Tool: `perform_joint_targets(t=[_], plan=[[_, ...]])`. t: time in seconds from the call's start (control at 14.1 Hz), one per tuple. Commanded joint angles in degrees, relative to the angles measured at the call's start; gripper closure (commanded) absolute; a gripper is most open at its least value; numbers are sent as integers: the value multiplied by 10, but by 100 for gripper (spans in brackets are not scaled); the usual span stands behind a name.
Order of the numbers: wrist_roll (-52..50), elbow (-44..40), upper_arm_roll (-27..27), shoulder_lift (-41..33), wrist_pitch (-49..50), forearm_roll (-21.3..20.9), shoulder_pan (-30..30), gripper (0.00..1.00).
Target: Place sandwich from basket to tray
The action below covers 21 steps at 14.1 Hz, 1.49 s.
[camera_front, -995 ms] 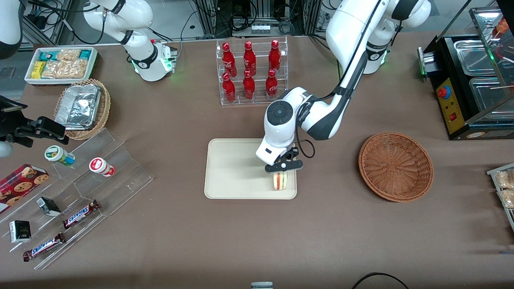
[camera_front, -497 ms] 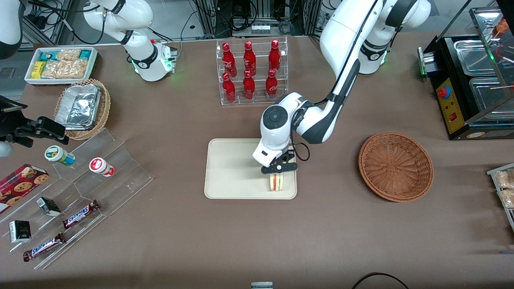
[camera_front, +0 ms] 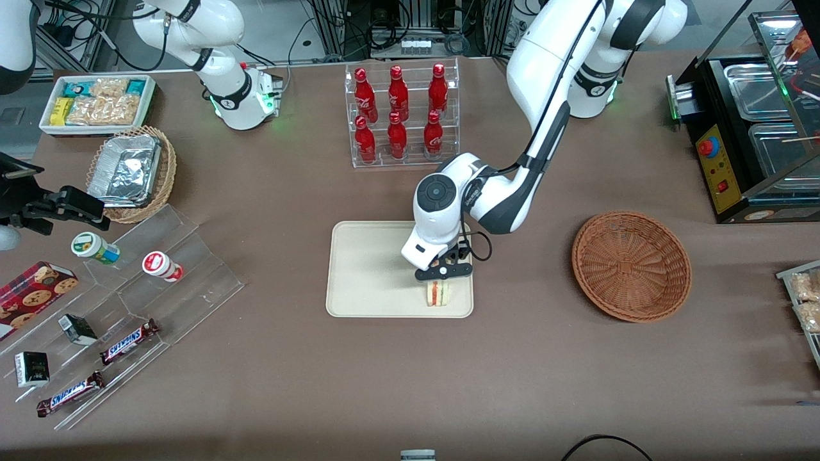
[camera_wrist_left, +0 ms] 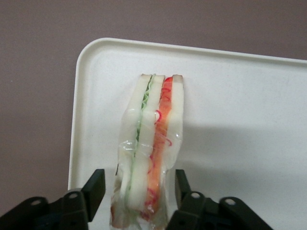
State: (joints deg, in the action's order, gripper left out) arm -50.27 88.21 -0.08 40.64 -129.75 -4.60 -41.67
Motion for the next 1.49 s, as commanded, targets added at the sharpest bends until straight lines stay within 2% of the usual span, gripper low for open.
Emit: perform_joint_targets(t=[0.0,0.57,0.92,1.21,1.42], plan=[[-12,-15,10,0,8,-9,-15,1],[-39,-10,14,-91,129,-8,-4,1],[-37,-9,58,-178,236,1,-3,1],[-34,-8,77,-222,300,1,-3,1],[-27,-8,83,-275,340,1,18,1]])
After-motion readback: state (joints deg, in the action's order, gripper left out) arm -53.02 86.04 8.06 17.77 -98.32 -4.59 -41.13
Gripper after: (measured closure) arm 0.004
